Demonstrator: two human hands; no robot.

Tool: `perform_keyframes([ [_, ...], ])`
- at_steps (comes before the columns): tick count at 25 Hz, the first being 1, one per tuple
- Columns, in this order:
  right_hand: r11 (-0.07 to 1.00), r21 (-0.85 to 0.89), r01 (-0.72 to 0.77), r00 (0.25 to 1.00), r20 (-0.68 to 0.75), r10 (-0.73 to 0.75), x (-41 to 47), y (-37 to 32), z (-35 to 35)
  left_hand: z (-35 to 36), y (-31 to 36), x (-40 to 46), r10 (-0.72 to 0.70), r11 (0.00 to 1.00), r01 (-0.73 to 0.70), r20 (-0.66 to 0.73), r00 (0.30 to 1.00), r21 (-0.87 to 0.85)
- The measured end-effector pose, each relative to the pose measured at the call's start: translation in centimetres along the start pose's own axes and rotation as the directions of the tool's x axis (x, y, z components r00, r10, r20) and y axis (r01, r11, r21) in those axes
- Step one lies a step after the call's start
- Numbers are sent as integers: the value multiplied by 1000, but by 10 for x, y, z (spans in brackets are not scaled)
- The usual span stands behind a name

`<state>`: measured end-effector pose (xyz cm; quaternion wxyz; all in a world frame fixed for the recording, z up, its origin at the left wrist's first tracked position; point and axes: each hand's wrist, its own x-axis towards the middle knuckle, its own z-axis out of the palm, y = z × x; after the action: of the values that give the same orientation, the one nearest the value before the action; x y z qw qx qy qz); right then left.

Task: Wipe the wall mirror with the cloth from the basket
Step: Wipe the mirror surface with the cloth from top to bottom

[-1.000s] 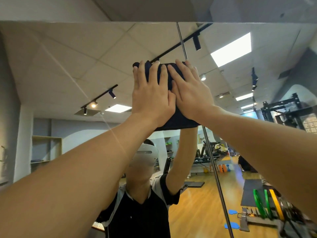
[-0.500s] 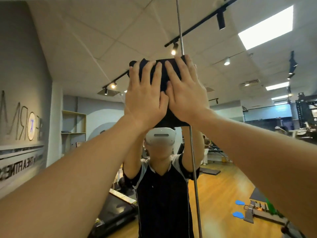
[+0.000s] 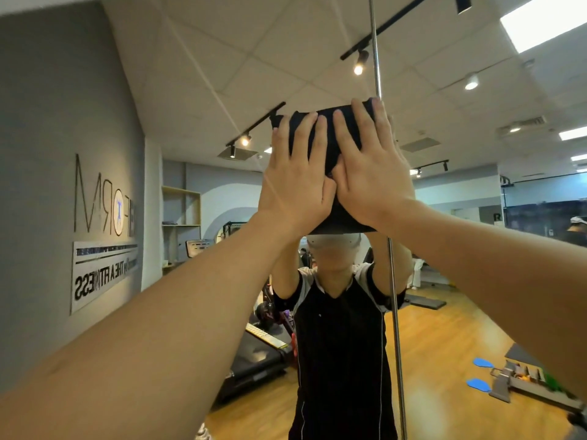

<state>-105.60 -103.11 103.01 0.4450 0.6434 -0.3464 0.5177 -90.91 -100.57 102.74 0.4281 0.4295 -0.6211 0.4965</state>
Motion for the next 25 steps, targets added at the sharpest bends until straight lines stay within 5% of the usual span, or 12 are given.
perform_keyframes([
  [10, 999, -41, 3, 1000, 18, -2, 9, -62, 19, -12, -61, -25, 33, 999, -33, 10, 999, -26],
  [25, 998, -44, -43, 999, -2, 42, 53, -235, 74, -46, -241, -66, 101, 994, -100, 17, 995, -48],
])
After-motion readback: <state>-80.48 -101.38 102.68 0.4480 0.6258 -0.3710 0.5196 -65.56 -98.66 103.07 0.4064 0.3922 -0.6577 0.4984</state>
